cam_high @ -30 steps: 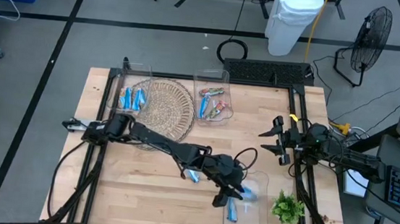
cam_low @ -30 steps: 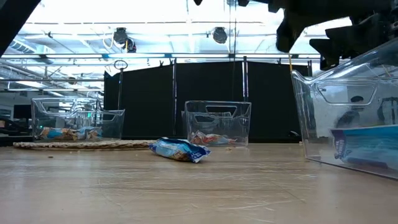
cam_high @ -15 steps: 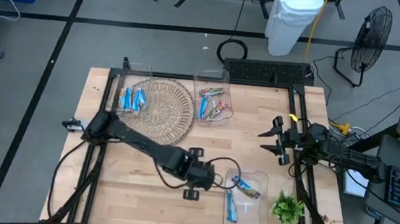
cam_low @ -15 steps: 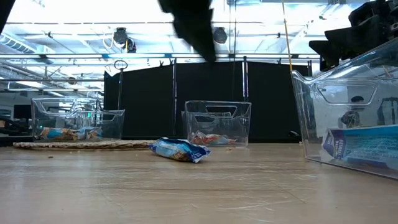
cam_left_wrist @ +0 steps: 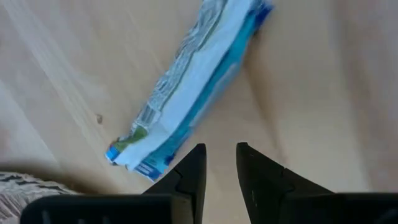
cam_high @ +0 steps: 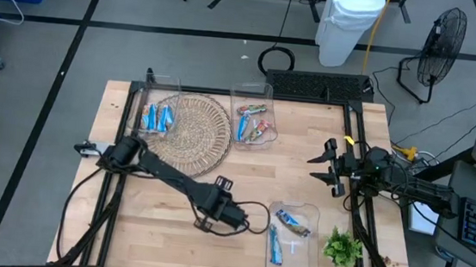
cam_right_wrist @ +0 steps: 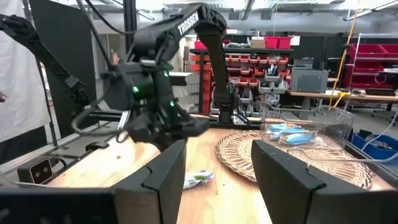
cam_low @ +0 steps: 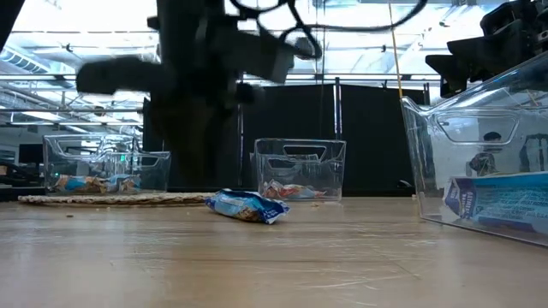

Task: Pick and place Granola Bars by type
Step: Put the blue granola bar into the bottom transparent bin

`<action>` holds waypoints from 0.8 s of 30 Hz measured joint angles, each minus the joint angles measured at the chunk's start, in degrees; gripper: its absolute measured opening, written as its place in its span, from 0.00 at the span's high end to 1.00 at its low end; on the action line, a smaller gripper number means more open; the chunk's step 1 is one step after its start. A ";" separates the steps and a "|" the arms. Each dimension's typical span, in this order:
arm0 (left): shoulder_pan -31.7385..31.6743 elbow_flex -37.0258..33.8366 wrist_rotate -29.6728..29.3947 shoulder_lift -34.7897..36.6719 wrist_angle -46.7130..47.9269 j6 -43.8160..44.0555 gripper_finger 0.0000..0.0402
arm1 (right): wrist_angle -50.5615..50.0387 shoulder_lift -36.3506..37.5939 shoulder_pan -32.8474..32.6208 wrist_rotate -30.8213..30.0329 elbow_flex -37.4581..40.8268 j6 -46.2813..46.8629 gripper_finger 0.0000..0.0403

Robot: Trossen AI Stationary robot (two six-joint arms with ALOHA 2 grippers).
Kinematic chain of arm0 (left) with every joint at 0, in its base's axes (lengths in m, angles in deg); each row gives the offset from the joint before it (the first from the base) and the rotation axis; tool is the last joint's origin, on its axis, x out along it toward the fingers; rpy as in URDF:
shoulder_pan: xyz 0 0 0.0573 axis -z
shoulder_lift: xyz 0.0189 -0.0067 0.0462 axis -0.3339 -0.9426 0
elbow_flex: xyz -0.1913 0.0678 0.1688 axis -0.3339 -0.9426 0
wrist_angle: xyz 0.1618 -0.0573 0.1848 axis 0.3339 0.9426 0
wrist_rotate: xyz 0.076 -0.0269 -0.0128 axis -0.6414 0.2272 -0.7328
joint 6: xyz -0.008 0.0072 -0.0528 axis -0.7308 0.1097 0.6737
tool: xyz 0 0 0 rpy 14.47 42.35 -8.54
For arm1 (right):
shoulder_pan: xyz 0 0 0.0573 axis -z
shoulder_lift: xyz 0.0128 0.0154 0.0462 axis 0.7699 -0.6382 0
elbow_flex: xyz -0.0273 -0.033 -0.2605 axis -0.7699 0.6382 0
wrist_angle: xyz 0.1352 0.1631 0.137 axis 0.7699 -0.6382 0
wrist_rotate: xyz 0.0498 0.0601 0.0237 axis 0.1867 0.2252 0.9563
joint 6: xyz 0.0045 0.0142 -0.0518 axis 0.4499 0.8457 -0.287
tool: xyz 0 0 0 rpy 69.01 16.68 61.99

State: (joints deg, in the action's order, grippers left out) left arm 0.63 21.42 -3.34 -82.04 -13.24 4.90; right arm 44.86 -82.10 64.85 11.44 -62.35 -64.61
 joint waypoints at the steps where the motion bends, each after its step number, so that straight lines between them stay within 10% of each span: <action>1: -0.08 -0.98 -0.11 0.00 -0.37 -0.56 0.77 | 0.00 0.00 0.00 0.00 0.00 0.00 0.57; 24: -0.13 -6.56 -14.67 0.00 -2.89 -10.54 0.77 | -0.01 0.00 0.02 0.00 -0.01 0.00 0.57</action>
State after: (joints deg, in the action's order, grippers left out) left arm 0.50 14.86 -18.01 -82.04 -16.13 -5.64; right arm 44.84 -82.10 64.87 11.44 -62.36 -64.61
